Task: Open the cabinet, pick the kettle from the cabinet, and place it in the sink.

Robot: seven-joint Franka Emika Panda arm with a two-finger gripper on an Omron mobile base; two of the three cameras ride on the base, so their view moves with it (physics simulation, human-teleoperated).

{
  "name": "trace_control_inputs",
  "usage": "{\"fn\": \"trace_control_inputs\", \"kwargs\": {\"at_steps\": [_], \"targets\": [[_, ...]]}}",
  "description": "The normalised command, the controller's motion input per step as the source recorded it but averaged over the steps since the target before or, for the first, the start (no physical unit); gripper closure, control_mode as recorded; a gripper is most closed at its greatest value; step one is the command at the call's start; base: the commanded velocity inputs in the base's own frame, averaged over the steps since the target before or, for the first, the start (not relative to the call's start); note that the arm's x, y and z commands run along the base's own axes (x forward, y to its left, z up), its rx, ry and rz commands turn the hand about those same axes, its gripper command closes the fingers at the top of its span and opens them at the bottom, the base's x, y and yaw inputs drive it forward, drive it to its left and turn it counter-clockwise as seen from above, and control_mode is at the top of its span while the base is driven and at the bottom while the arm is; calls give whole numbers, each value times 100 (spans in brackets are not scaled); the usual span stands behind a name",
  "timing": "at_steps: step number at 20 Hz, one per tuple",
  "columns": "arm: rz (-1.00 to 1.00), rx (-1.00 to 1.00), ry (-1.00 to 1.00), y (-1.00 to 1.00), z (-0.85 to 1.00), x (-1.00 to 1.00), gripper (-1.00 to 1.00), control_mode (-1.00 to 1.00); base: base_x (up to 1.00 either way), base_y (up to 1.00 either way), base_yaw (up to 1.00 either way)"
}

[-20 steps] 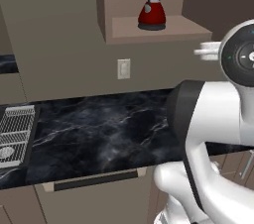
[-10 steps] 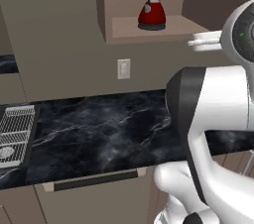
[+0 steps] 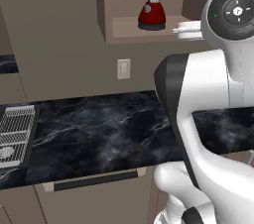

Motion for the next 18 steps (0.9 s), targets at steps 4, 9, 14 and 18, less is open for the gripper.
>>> {"fn": "trace_control_inputs", "kwargs": {"at_steps": [4, 9, 14, 18], "targets": [[0, 17, 0, 1, 1, 50, -100, -100, 0, 0, 0], [0, 17, 0, -1, 2, 50, -100, -100, 0, 0, 0], [0, 4, -4, 5, 5, 47, -100, -100, 0, 0, 0], [1, 0, -3, 0, 7, 41, -100, -100, 0, 0, 0]]}}
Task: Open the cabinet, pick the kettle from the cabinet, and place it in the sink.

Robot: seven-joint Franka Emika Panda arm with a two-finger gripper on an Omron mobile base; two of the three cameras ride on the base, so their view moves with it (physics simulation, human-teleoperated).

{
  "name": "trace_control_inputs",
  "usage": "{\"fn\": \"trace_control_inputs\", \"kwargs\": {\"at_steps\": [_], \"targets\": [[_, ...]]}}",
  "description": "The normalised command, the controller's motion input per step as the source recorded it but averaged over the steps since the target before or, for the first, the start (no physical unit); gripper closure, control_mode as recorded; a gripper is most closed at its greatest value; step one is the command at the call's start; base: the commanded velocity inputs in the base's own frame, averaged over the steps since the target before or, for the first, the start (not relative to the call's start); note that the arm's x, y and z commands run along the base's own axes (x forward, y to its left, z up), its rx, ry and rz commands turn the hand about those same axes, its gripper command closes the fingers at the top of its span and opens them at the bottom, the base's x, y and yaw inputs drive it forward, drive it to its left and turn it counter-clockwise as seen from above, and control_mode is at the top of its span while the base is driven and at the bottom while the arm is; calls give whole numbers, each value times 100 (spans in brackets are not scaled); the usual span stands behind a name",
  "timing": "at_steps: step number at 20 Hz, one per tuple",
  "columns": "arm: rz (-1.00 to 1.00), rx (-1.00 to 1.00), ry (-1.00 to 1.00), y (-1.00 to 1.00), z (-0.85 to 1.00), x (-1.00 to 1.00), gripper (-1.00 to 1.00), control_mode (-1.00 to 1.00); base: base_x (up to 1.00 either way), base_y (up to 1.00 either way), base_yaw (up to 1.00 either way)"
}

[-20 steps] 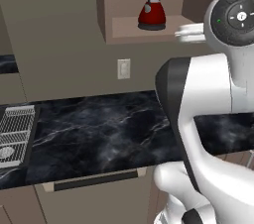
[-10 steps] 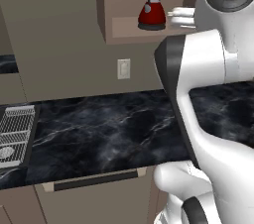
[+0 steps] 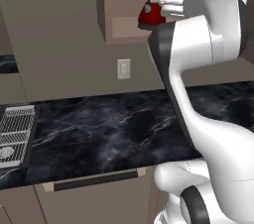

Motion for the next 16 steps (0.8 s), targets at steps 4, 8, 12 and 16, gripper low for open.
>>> {"fn": "trace_control_inputs", "kwargs": {"at_steps": [4, 8, 12, 16], "targets": [[7, 0, -9, -5, 0, 30, -100, -100, 0, 0, 0], [9, 0, -8, -4, 0, 36, -100, -100, 0, 0, 0], [9, 0, -5, -1, 0, 37, -100, -100, 0, 0, 0], [4, 0, 0, 0, 0, 36, -100, -100, 0, 0, 0]]}}
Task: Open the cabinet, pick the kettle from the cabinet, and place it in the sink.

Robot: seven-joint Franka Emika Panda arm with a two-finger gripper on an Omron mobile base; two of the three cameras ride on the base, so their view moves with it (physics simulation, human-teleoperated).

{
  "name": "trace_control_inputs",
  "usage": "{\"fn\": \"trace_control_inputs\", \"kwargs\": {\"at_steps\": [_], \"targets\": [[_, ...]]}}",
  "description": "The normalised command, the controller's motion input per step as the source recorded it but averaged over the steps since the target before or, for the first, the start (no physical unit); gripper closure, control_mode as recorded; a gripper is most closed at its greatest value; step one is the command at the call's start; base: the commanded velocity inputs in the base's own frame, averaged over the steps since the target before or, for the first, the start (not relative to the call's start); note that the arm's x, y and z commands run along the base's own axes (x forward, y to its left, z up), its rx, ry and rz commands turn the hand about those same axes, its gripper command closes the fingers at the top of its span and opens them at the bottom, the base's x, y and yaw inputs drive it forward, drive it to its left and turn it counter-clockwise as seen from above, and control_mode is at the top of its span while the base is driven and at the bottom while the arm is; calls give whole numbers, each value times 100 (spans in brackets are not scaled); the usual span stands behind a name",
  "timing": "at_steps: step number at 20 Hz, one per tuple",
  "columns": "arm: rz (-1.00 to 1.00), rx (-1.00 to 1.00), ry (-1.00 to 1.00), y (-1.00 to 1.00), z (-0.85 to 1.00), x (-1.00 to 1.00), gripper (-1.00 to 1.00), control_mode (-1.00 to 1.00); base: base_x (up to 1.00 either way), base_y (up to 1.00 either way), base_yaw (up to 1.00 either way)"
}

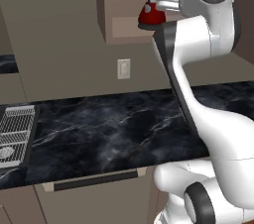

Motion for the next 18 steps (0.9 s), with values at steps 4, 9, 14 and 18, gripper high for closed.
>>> {"fn": "trace_control_inputs", "kwargs": {"at_steps": [4, 9, 14, 18], "targets": [[0, -5, 0, 0, 0, 42, -100, -100, 0, 0, 0], [0, -2, 0, 0, 0, 43, -100, -100, 0, 0, 0], [0, -1, 0, 0, 0, 41, -100, -100, 0, 0, 0], [0, 0, 0, 0, -1, 44, -100, -100, 0, 0, 0]]}}
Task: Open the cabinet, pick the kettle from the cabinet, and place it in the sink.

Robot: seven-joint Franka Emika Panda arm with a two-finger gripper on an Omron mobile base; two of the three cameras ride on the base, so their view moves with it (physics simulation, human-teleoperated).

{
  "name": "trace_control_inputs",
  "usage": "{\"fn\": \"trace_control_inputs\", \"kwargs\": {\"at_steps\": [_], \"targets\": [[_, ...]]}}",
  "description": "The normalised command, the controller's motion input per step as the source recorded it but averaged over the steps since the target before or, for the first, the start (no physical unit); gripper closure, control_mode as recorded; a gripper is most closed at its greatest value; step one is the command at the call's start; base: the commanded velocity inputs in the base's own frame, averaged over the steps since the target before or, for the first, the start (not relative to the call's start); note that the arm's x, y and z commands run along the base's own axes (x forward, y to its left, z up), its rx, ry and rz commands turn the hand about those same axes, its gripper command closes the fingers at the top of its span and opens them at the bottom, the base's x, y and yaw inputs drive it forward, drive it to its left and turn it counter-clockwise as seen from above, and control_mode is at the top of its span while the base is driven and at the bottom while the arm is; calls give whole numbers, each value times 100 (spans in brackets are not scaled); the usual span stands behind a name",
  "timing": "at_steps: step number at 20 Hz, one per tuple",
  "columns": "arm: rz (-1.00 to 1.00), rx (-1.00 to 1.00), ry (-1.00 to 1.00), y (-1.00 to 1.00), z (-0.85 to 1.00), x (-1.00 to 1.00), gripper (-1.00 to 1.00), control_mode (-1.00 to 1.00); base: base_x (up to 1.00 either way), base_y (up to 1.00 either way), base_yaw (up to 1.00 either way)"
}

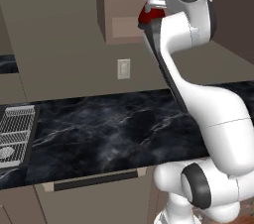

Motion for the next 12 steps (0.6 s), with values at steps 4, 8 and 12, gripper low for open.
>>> {"fn": "trace_control_inputs", "kwargs": {"at_steps": [4, 8, 12], "targets": [[4, 0, 0, -3, -6, 30, -100, -100, 0, 0, 0], [5, 0, 0, 0, -9, 34, -100, -100, 0, 0, 0], [2, 0, 0, 0, -1, 41, -100, -100, 0, 0, 0]]}}
